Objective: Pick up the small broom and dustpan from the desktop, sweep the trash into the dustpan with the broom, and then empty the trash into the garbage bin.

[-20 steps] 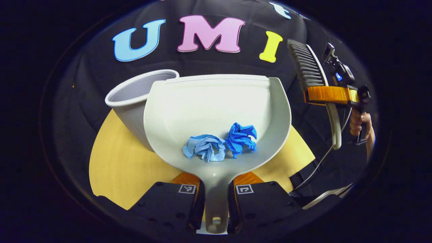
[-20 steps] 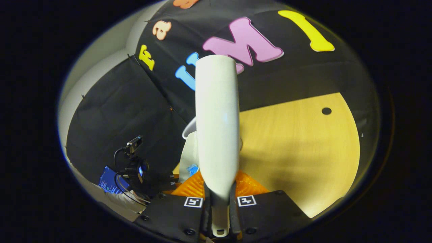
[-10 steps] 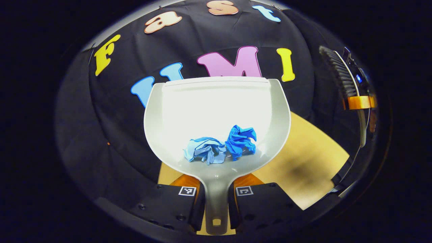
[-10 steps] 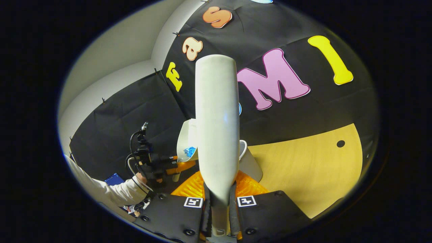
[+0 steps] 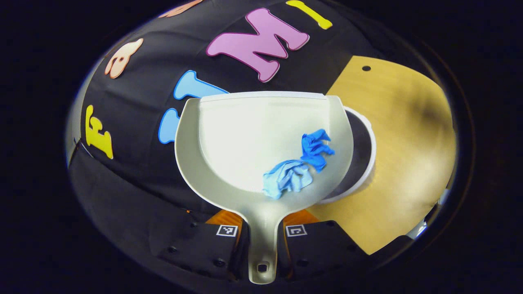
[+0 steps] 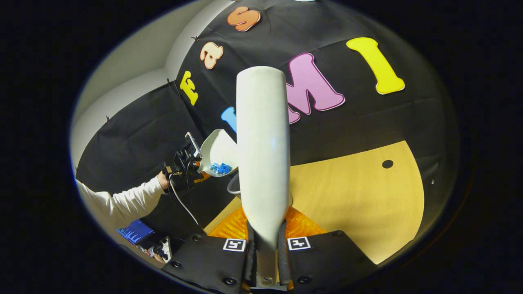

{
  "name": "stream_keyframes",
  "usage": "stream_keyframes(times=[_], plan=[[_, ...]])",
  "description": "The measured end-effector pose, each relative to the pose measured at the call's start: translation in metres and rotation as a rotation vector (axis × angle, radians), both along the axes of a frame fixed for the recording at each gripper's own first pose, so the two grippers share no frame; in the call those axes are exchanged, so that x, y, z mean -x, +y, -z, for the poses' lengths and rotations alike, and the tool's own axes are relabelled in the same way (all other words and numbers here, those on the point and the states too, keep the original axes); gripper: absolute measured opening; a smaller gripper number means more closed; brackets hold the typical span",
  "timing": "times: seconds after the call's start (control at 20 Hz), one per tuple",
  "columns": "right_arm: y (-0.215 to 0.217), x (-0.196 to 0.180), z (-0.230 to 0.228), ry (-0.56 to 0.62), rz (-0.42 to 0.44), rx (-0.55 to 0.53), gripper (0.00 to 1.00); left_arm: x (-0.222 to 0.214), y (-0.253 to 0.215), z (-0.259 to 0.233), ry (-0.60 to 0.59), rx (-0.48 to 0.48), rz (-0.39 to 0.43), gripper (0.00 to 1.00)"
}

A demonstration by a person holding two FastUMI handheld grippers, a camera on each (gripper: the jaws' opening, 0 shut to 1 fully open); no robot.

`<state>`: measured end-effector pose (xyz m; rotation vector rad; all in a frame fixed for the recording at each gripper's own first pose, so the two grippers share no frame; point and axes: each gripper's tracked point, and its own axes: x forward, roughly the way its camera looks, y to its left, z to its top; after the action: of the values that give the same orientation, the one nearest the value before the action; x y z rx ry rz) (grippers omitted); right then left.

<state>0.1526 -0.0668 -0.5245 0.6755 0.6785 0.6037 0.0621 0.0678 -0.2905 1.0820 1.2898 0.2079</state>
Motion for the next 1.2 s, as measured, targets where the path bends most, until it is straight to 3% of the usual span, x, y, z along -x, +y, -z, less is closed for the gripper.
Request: stream_keyframes(times=[0.15,0.45,0.7,0.8,1.0,1.2], plan=[[-0.009,0.003,0.012,0.022,0.015,0.019,0.23,0.003,0.011,-0.007,0.112,-0.14,0.076,0.27],[-0.013,0.006,0.022,0.045,0.018,0.041,0.23,0.004,0.034,-0.027,0.35,-0.497,0.329,0.27],[-0.008,0.006,0.023,0.05,0.0,0.052,0.22,-0.006,0.036,-0.039,0.377,-0.678,0.472,0.27],[-0.006,0.006,0.023,0.049,-0.007,0.062,0.22,-0.005,0.035,-0.032,0.324,-0.621,0.449,0.26],[-0.006,0.001,0.017,0.034,-0.005,0.092,0.23,-0.004,0.01,-0.012,0.127,-0.401,0.304,0.26],[0.0,-0.01,-0.007,-0.01,0.0,0.098,0.22,-0.007,-0.012,0.007,-0.1,-0.118,0.151,0.26]])
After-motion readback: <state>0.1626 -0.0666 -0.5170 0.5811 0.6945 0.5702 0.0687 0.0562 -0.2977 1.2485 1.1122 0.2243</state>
